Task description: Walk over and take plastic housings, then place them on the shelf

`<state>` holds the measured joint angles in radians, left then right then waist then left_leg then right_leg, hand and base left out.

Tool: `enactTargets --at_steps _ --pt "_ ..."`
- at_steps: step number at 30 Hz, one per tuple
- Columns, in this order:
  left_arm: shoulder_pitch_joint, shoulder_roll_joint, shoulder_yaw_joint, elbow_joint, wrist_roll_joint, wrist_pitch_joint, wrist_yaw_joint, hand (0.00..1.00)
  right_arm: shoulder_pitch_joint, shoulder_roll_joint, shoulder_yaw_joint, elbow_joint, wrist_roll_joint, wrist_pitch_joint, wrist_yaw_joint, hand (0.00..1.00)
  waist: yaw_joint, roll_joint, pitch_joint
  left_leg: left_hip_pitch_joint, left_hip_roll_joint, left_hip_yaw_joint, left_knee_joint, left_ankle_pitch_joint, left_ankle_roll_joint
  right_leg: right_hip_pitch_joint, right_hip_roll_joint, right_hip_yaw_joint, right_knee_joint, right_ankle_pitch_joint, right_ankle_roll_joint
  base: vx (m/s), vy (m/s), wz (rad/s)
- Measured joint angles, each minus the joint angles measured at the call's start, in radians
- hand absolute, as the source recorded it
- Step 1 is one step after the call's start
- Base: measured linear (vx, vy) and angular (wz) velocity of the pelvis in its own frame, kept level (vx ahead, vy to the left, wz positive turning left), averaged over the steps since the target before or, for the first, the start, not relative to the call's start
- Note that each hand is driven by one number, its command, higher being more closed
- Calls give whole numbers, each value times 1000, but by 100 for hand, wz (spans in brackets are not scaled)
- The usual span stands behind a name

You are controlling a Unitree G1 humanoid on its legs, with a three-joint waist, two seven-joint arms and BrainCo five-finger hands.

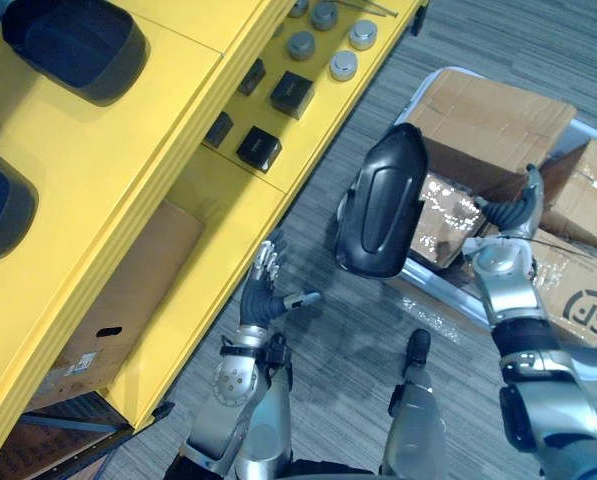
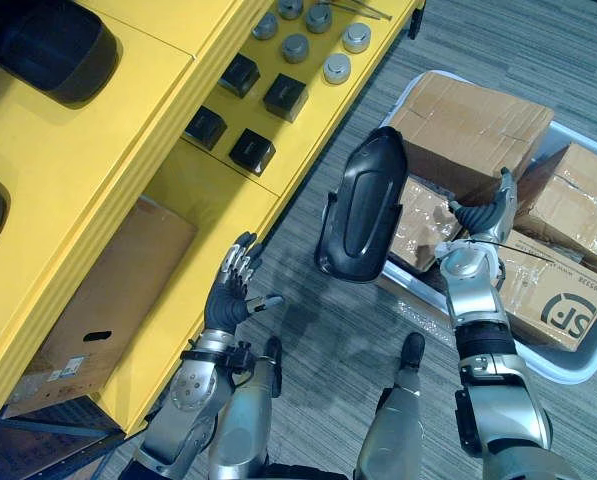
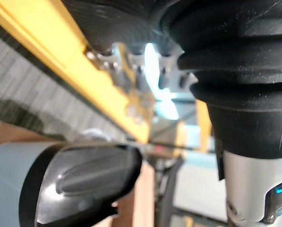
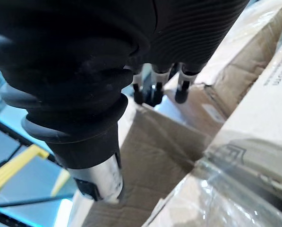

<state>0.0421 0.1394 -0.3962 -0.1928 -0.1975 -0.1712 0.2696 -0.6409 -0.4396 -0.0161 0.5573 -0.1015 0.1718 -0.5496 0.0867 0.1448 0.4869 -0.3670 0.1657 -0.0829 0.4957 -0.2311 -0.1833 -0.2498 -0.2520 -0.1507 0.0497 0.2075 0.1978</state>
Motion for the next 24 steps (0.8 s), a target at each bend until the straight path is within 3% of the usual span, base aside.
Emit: enactTargets --at_steps 15,24 --pt "0 -2 -2 19 1 0 12 0 -2 37 3 -11 11 3 -75 0 0 0 0 0 0 1 -15 16 -1 -13 -1 4 10 0 0 7 20 0" --pt "1 -21 -17 19 1 0 23 0 6 53 0 -160 19 10 -151 0 -7 -14 -7 5 0 11 -18 18 -1 -18 -2 15 12 0 0 0 0 -2"
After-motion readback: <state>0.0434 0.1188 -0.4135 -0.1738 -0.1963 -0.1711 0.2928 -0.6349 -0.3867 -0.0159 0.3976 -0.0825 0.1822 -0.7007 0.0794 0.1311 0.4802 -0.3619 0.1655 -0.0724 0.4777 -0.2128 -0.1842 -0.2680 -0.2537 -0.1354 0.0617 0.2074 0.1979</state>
